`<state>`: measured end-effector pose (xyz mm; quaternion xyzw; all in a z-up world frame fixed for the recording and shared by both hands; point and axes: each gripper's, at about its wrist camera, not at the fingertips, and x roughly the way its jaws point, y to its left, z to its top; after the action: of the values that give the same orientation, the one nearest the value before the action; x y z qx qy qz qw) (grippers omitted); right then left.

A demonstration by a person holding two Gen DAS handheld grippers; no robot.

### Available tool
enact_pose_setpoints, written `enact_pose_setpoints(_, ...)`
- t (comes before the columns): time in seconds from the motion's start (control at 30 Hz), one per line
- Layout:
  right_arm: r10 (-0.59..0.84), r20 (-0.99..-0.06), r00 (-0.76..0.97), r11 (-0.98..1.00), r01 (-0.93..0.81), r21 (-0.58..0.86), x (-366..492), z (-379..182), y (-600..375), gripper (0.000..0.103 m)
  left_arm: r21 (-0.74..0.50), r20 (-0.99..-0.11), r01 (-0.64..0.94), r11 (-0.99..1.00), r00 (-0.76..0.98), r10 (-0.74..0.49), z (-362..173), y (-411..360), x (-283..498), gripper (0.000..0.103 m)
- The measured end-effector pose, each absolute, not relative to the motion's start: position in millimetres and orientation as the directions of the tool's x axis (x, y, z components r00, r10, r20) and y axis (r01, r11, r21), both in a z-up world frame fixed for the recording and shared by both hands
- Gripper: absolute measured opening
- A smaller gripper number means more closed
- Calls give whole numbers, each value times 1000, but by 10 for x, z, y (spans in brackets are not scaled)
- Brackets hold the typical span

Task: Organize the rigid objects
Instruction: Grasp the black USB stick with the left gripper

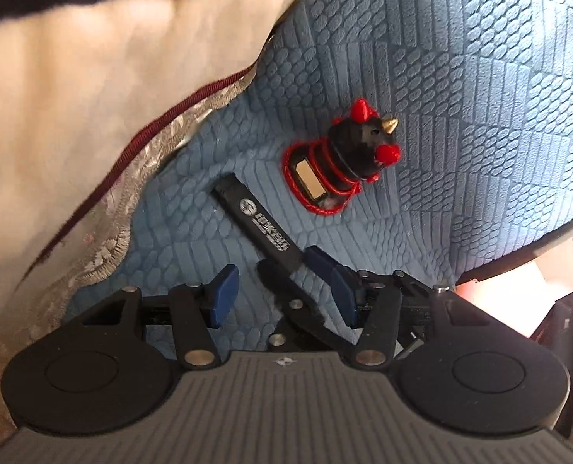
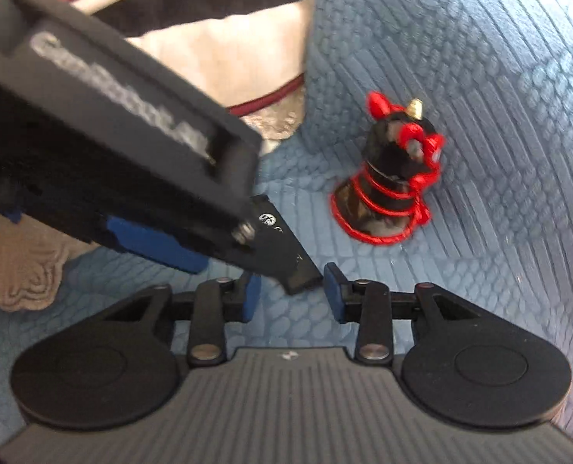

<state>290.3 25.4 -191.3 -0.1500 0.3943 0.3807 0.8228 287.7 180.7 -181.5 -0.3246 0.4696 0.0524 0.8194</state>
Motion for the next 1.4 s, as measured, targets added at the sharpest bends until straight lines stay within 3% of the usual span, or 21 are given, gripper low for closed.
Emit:
enact_pose_setpoints(0.17, 477, -800, 364, 694, -715, 88, 2945, -1795, 248, 28, -505, -793, -378, 775, 559, -244, -1826, 1791, 2917, 58)
enact_pose_setpoints(0.43, 522, -814, 257, 771, -549, 322, 3028, -1584, -44, 27, -547, -783, -395, 738, 553, -284, -1922, 1799, 2925, 58)
enact_pose_setpoints(0.6, 568, -791, 230, 761, -513, 397, 2901, -1450, -164, 25, -562, -782, -415, 715, 547, -298, -1983, 1802, 2921, 57)
enact_pose_setpoints(0.67, 575, -787, 225, 759, -507, 409, 2852, -1410, -217, 25, -562, -785, -423, 711, 543, -298, -1999, 1794, 2920, 47)
enact_pose_setpoints(0.7, 583, -783, 219, 755, -504, 421, 2833, -1387, -233, 10, -562, -785, -425, 710, 544, -296, -2006, 1794, 2918, 44)
enact_pose_setpoints(0.73, 596, -776, 204, 744, -505, 438, 2816, -1363, -213, 4, -565, -783, -426, 706, 545, -298, -2010, 1793, 2916, 37)
enact_pose_setpoints(0.9, 587, -784, 201, 750, -499, 434, 2794, -1337, -201, 5, -556, -792, -427, 713, 532, -300, -2039, 1765, 2911, 10)
enact_pose_setpoints(1.13, 552, -806, 215, 789, -448, 421, 2905, -1327, -303, 8, -544, -799, -428, 722, 528, -289, -2060, 1755, 2892, 9)
enact_pose_setpoints(1.4, 471, -798, 376, 861, -394, 322, 3287, -1182, -541, 9, -498, -813, -393, 773, 520, -260, -2040, 1629, 2926, 10)
